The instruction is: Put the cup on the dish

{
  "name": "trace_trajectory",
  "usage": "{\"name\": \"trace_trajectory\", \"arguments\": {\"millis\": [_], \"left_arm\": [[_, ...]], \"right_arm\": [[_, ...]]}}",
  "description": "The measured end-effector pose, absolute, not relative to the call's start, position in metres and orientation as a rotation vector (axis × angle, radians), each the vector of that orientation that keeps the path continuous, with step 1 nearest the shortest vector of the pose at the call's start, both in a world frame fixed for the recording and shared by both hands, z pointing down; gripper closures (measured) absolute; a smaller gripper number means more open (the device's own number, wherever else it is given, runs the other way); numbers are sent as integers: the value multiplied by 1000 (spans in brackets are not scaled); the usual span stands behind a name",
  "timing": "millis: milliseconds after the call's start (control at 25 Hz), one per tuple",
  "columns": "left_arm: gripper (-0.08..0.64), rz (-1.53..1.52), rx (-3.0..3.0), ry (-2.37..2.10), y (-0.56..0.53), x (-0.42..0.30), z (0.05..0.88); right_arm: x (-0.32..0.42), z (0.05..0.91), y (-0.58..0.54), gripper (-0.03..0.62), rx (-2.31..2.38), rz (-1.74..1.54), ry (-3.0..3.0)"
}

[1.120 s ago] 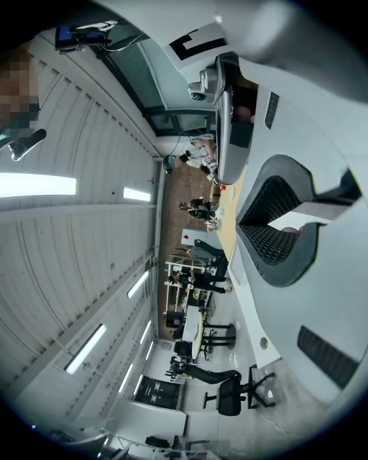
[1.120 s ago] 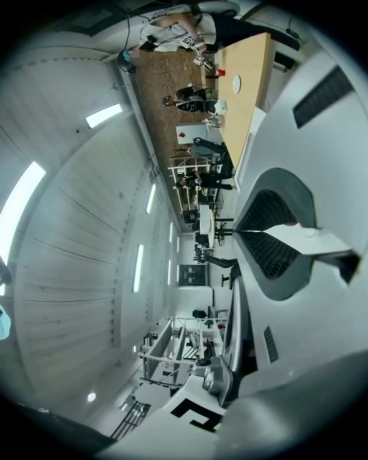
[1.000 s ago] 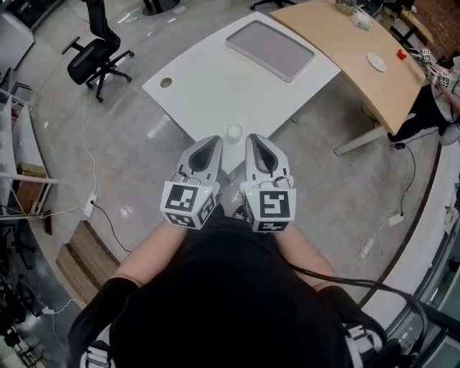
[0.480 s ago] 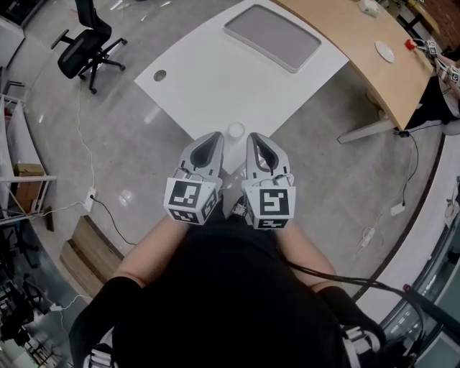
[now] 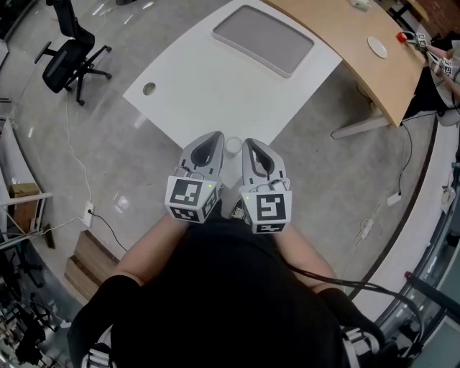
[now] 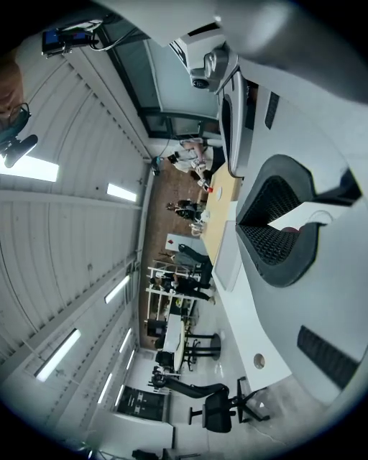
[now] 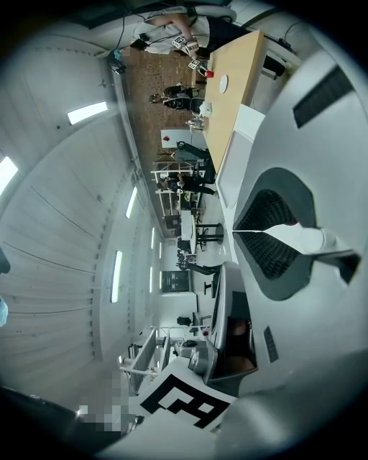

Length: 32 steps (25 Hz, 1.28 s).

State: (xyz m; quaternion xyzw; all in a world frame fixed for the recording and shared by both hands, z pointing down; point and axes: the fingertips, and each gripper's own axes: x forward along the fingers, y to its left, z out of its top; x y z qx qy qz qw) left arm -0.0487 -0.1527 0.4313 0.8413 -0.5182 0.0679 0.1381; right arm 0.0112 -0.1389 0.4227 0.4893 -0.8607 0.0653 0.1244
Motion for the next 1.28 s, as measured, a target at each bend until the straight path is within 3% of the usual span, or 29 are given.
{"name": "trace_trajectory", "arguments": {"millis": [840,880,960,1000,1280], "left_arm": [[554,344,2470,-1225,-238,-68,514],[554,350,2458,-1227,-240,-67,518],[554,360,2437,-1233,-243,-67,523],[554,368,2431,-1234,-244,-67,526],[554,412,2399,-1247,-252,-67,544]], "right_arm": [[-27,522,-195,575,1261,260,-2448],[-28,529,-195,564,1234,266,-2454],[-32,542,-194,438,1157,282,-2472],[-34,548,-193,414,1124,285,-2477],[-34,594,-188,350,1002,328,-2472]]}}
